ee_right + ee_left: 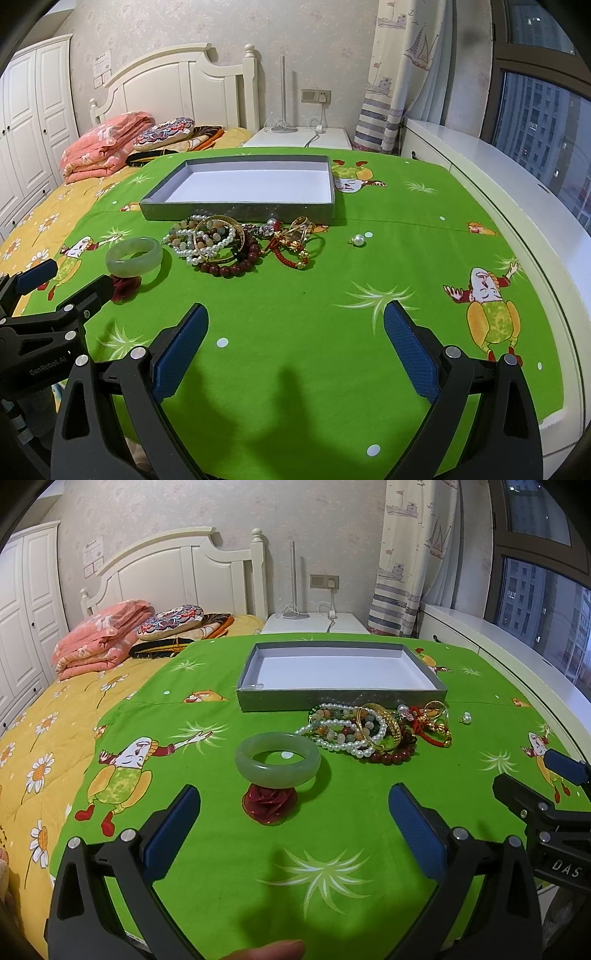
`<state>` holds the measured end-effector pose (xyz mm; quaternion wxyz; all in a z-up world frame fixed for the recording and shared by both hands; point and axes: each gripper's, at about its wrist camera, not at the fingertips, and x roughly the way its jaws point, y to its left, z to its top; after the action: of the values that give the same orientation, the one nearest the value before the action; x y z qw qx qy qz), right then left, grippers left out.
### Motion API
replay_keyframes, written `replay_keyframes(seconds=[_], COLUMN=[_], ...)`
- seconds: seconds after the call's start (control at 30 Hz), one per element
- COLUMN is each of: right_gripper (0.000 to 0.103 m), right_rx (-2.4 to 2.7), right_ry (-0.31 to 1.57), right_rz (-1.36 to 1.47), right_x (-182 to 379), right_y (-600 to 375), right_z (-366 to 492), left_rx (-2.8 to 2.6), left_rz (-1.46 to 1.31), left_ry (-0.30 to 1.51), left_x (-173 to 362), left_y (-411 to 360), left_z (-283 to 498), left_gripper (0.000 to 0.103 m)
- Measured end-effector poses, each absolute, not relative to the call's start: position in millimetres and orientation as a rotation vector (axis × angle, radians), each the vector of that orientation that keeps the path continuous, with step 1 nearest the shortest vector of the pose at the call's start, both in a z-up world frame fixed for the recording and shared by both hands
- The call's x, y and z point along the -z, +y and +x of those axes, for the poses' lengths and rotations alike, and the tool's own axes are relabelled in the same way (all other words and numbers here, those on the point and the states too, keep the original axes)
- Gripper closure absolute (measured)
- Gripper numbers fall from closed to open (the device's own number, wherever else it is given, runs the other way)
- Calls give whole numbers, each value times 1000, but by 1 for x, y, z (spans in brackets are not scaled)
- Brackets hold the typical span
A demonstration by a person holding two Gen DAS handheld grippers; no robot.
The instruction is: Organize jewelry
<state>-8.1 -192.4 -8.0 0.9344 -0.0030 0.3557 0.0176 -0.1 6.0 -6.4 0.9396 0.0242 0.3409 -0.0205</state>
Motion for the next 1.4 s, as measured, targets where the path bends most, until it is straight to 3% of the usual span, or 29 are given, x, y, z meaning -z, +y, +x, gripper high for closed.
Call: replay_keyframes(seconds=[1.0, 1.4], right_gripper=[13, 13], right_rx=[-35, -41], right_ry=[814, 917], right_rz=[27, 120], right_x=[35, 61], right_y=[-214, -261], right_z=[4, 38], left_rx=[51, 149], left_rz=[14, -11], left_ry=[768, 891], left_x=[40, 49], left_y=[47, 51], left_z=[-9, 64], left_gripper=[4, 4])
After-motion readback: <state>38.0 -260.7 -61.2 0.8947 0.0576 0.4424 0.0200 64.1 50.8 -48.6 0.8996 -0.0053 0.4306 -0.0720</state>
